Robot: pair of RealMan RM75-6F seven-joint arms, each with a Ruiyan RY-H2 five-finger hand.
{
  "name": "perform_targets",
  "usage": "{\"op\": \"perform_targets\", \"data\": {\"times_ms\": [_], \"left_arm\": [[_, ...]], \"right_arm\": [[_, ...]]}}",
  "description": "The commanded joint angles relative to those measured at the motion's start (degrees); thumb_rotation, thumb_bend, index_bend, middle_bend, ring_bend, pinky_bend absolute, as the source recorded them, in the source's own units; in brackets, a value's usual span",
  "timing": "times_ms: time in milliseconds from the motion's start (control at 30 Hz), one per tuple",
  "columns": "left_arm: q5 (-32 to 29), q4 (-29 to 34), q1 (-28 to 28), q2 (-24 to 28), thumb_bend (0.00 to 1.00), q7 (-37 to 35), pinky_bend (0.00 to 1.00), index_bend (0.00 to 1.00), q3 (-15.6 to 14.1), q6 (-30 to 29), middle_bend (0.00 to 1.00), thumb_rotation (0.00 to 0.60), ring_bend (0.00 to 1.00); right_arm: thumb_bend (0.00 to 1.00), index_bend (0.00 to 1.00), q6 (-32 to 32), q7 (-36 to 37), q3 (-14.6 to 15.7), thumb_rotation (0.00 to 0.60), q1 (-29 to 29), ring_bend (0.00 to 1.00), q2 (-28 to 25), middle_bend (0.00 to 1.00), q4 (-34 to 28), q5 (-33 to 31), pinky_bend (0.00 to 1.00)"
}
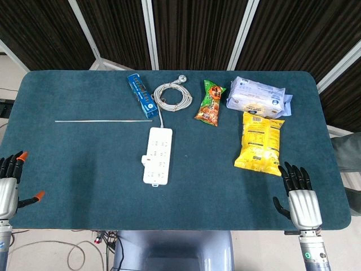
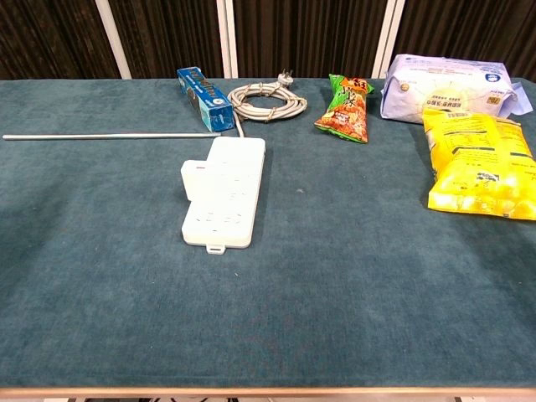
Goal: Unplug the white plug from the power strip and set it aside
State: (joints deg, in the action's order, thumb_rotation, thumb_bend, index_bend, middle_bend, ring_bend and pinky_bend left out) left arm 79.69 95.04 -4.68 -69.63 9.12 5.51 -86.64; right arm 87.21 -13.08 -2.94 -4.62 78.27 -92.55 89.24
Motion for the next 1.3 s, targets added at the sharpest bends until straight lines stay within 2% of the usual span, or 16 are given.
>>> {"op": "perform_targets", "data": {"times_ms": [33,933,1167,1300], "left_arm": [[-0.1,-0.1,0.0,0.0,0.0,0.0,0.02,0.05,0.0,0.2,0.02,0.6,0.02],[-0.5,-0.8,-1.0,-1.2,0.0,0.7,0.02,0.05,-0.5,2.3,0.03,0.6,0.02],[-1.5,0.9,-3.3,-0.8,0.0,1.7,0.02,0.07,1.1,5.0,0.03,0.6,0.02],[-2.5,4.0,-6.8,0.5,0.0,3.6,0.02,0.07,3.9,7.9,0.03,0.6,0.02]], "right_arm": [[0.39,0.0,-0.1,-0.2,0.1,0.6,0.0,0.0,0.1,0.0,0.1,0.1,0.0],[0.39,0.0,-0.5,0.6,2.1,0.6,-0.5,0.0,-0.5,0.0,-0.1,3.8,0.0],[0.39,0.0,-2.9,0.9,3.4,0.6,-2.5,0.0,-1.3,0.0,-0.5,7.2,0.0],[0.39,0.0,-4.4,-1.5,3.2,0.6,-4.5,0.0,-1.3,0.0,-2.9,9.8,0.0]]}}
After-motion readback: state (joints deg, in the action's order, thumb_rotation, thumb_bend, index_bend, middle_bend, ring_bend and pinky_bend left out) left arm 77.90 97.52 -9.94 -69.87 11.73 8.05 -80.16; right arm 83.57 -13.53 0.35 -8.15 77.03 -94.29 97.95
